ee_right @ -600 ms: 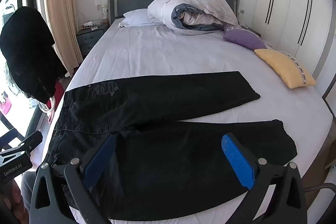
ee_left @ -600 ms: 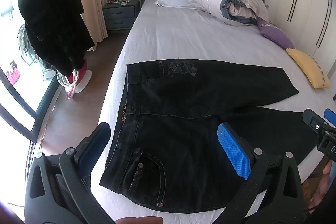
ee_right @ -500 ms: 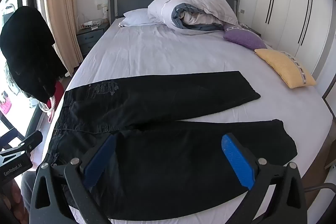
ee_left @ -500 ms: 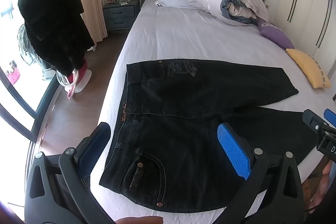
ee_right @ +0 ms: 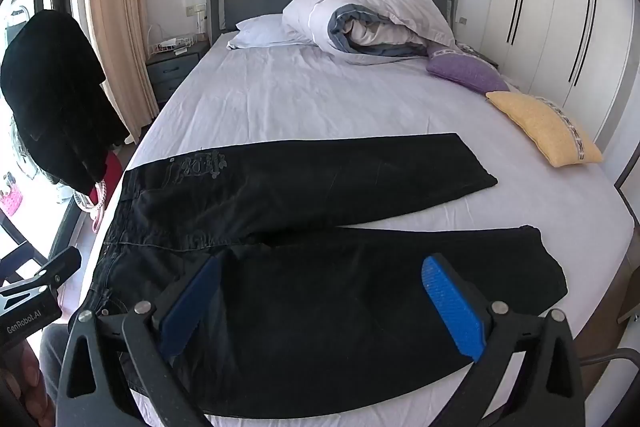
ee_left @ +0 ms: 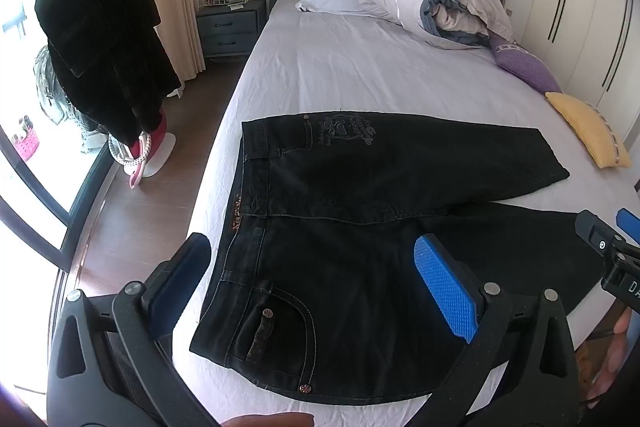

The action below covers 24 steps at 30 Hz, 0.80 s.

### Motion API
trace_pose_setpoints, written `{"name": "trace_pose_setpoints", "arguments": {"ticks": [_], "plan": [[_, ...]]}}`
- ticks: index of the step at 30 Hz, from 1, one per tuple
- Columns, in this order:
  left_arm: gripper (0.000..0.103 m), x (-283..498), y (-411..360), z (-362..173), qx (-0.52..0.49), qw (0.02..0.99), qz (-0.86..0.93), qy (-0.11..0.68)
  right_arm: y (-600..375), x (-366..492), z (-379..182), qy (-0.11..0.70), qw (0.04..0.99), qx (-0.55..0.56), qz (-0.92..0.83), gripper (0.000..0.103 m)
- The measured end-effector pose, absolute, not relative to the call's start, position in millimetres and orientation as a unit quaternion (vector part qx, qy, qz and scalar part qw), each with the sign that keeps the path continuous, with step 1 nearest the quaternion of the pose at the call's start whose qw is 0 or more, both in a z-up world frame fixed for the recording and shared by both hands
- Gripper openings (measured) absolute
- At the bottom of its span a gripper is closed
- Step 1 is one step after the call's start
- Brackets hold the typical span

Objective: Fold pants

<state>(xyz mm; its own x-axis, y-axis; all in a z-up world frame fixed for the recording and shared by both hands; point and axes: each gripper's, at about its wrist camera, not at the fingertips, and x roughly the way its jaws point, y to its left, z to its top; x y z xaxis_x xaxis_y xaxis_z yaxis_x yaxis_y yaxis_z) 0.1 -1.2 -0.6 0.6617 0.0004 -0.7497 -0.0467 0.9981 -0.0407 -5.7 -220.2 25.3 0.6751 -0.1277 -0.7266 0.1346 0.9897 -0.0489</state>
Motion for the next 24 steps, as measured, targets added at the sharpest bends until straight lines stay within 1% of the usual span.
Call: {"name": "trace_pose_setpoints", "arguments": {"ticks": [24], "plan": [[0.103, 1.8, 4.2, -8.0, -0.027, 0.911, 0.013, 0.412, -218.0, -7.2, 22.5, 0.399, 0.914, 0.004, -0.071, 0.103]]}}
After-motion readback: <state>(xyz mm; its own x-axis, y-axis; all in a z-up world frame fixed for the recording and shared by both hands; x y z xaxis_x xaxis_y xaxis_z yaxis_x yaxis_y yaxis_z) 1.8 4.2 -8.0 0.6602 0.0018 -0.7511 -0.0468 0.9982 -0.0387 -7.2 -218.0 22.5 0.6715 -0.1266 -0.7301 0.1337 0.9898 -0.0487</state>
